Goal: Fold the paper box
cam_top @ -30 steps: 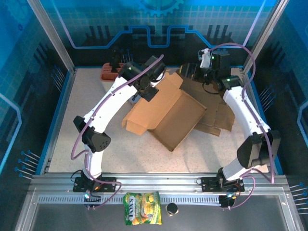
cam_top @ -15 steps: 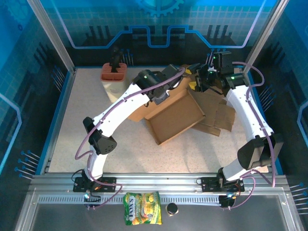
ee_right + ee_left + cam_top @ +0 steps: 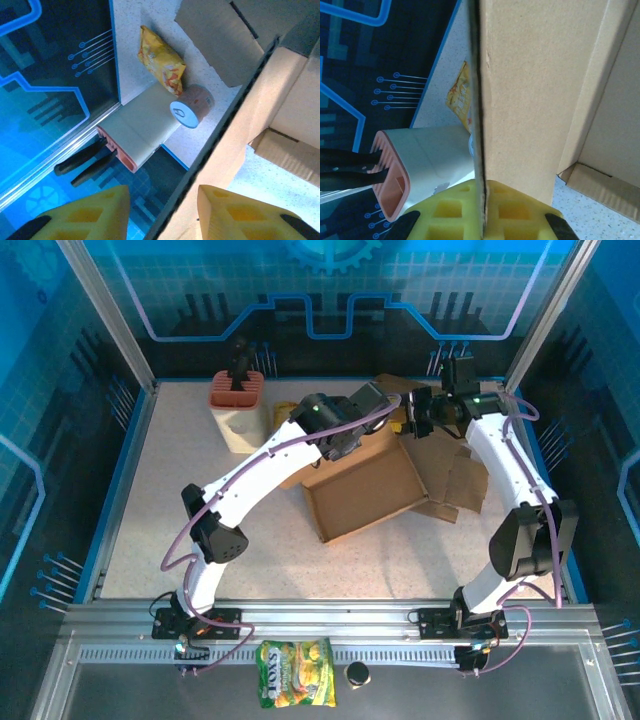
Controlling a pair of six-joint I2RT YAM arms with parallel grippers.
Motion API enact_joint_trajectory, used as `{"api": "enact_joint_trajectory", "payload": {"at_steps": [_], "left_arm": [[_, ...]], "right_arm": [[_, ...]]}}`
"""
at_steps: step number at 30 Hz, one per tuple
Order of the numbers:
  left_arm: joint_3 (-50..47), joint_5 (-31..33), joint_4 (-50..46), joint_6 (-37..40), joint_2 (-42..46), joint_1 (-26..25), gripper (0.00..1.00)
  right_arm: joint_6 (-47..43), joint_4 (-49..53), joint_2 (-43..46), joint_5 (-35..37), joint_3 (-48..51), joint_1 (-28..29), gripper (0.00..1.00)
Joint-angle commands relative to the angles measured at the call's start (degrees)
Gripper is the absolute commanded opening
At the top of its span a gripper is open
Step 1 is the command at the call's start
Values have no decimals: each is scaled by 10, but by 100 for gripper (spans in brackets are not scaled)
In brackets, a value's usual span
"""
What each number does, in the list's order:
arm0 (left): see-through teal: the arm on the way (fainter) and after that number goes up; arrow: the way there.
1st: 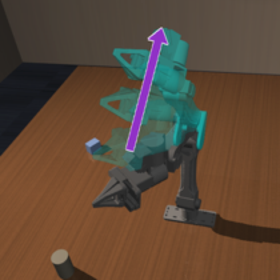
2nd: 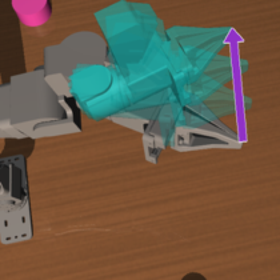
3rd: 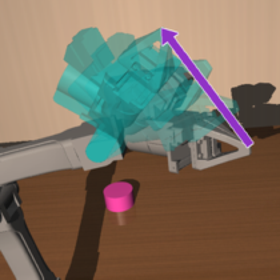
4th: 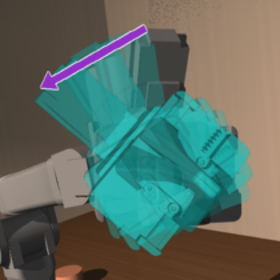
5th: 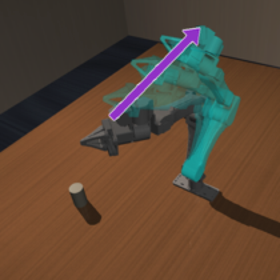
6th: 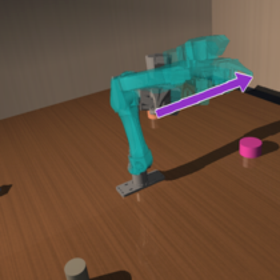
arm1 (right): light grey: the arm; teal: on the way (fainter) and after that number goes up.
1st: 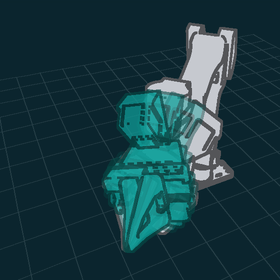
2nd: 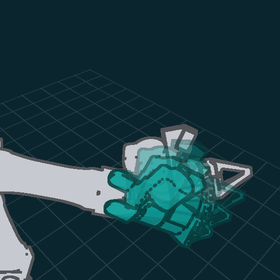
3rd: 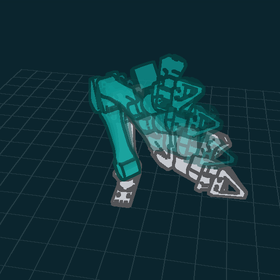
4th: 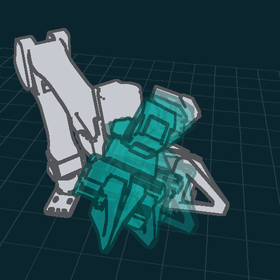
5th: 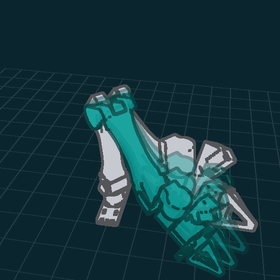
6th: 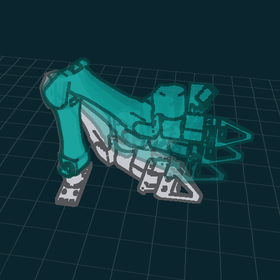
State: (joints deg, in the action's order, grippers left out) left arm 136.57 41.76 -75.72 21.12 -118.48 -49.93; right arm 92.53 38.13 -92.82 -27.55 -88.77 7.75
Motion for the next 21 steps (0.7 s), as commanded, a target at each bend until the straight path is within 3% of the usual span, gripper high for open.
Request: {"api": "enact_joint_trajectory", "payload": {"at_steps": [1, 4, 6, 8, 13, 17, 21], "left_arm": [[9, 30, 16, 15, -9, -8, 5], [8, 36, 21, 18, -11, -13, 5], [7, 47, 27, 15, -11, -17, 13], [7, 64, 37, 0, -11, -19, 35], [11, 32, 63, -90, 31, -20, 69], [-7, -58, 65, -190, 102, -11, 81], [-176, -147, 124, -246, 230, 26, 79]], "right_arm": [[4, 14, 1, -14, 17, -6, 30], [12, -1, 5, -14, 35, -6, 10], [25, -18, 10, -16, 51, -7, 0], [35, -36, 14, -21, 66, -9, 0], [74, -103, 27, -41, 120, -20, 0], [88, -130, 35, -53, 147, -33, 0], [90, -151, 33, -69, 167, -47, 0]]}}
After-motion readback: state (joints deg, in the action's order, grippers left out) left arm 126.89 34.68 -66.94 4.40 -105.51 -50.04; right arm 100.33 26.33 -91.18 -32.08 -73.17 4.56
